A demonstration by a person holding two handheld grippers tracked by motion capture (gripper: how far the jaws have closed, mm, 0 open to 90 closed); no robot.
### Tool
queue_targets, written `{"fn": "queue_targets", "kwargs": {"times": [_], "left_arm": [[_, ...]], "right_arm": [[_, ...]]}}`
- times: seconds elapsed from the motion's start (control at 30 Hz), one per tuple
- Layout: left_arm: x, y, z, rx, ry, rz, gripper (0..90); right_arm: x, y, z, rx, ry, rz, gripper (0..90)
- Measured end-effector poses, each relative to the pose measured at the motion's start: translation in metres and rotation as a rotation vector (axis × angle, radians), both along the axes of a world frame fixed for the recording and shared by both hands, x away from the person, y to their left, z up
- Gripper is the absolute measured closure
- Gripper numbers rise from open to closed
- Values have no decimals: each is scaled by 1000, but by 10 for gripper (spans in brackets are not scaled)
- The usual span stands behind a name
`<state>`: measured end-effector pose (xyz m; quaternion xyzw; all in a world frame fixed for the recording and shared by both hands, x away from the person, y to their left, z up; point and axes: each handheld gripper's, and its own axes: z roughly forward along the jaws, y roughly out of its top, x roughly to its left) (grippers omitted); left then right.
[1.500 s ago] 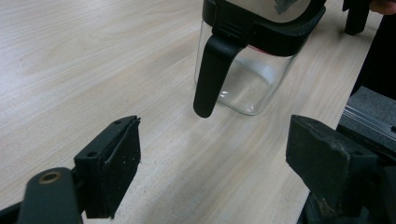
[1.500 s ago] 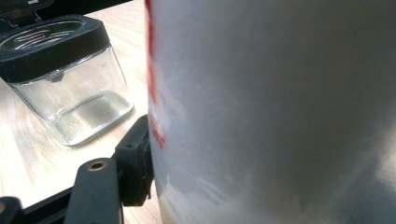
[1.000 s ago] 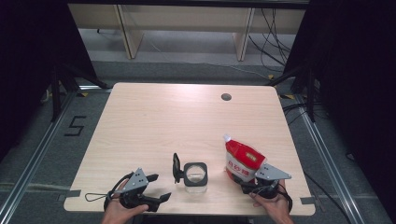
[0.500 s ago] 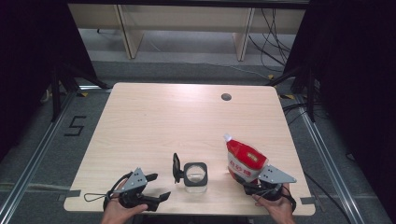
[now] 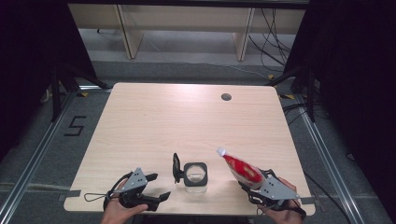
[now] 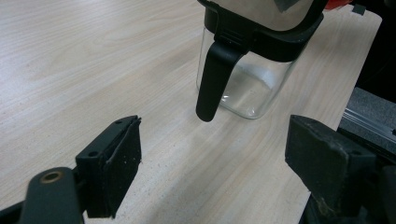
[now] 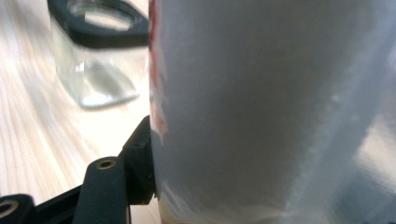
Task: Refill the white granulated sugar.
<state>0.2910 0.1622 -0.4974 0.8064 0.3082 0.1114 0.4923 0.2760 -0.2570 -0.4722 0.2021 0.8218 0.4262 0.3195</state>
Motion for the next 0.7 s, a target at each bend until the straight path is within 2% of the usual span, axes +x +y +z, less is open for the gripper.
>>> {"fn": "queue_targets", "kwargs": {"times": [0.07, 0.1, 0.13, 0.2, 0.33, 0.37, 0.4, 0.47, 0.57, 0.6, 0.63, 0.67, 0.7], "left_arm": [[1, 0, 0, 0, -2, -3, 180], [0, 0, -1, -10, 14, 9, 180], [0, 1, -1, 1, 15, 9, 180], [1, 2, 0, 16, -1, -1, 180], [0, 0, -1, 8, 15, 11, 180], [0, 1, -1, 24, 14, 9, 180], [0, 0, -2, 22, 13, 16, 180], [1, 0, -2, 18, 16, 15, 180], [1, 0, -2, 19, 13, 16, 180], [1, 0, -2, 17, 14, 17, 180], [1, 0, -2, 18, 14, 16, 180], [1, 0, -2, 20, 14, 16, 180], [2, 1, -2, 38, 0, 6, 180]], "right_arm": [[-3, 2, 1, -67, -54, 1, 400], [-5, 3, 1, -83, -53, 2, 400], [-7, 5, 1, -98, -54, 1, 400], [-8, 6, 1, -137, -74, 2, 400], [-10, 11, 3, -231, -132, -8, 401], [-11, 12, 4, -257, -149, -12, 401], [-11, 13, 4, -309, -186, -19, 401], [-14, 17, 5, -392, -222, -20, 401], [-16, 22, 6, -458, -283, -27, 402], [-18, 24, 4, -493, -295, -45, 402], [-18, 26, 4, -549, -325, -41, 403], [-19, 27, 4, -575, -337, -39, 403], [-18, 28, 3, -614, -375, -33, 403]]}}
